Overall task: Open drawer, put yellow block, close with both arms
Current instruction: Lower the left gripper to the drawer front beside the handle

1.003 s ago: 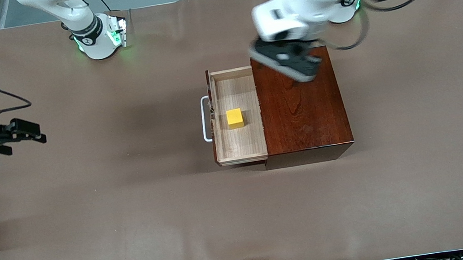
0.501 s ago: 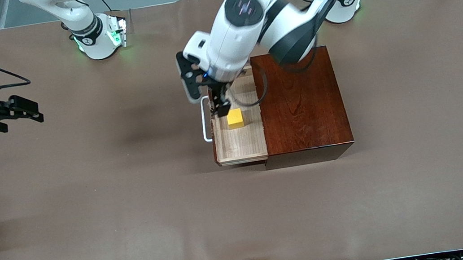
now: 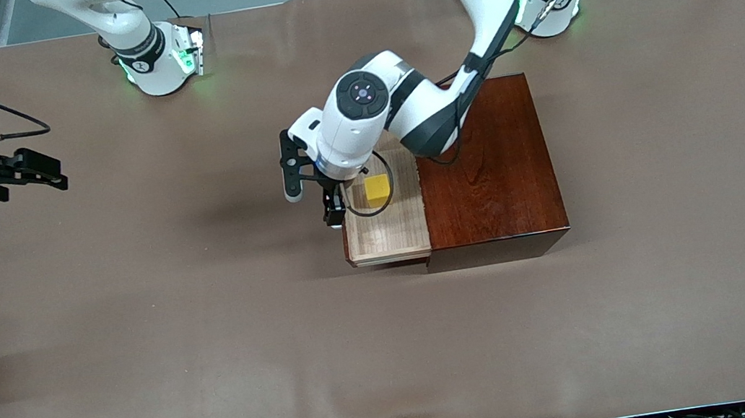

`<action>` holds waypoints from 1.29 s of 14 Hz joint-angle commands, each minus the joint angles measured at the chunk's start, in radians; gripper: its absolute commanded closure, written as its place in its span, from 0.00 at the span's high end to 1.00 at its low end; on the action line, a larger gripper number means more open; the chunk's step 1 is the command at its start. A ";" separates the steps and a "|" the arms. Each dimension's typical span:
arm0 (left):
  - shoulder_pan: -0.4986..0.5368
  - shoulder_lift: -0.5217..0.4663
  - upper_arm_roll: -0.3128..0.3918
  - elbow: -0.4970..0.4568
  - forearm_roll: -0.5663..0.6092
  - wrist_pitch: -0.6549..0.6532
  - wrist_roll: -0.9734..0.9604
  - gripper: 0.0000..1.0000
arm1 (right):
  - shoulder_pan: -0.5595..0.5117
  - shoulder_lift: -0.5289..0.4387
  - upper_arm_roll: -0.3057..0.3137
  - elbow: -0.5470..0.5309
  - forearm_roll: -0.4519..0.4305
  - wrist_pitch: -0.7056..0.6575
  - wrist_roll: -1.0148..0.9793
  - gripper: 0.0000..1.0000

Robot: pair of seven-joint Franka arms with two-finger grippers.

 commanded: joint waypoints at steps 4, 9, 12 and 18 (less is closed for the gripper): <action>-0.042 0.028 0.053 0.031 0.014 -0.060 -0.038 1.00 | 0.002 -0.009 0.010 0.065 -0.014 -0.045 0.009 1.00; -0.073 0.015 0.101 0.034 0.080 -0.227 -0.036 1.00 | -0.025 -0.004 0.002 0.077 0.003 -0.005 -0.090 1.00; -0.073 -0.005 0.107 0.035 0.141 -0.310 -0.030 1.00 | -0.036 -0.004 0.002 0.080 0.003 -0.005 -0.118 1.00; -0.062 -0.044 0.130 0.037 0.221 -0.470 -0.024 1.00 | -0.028 -0.009 0.002 0.108 -0.002 -0.059 -0.111 1.00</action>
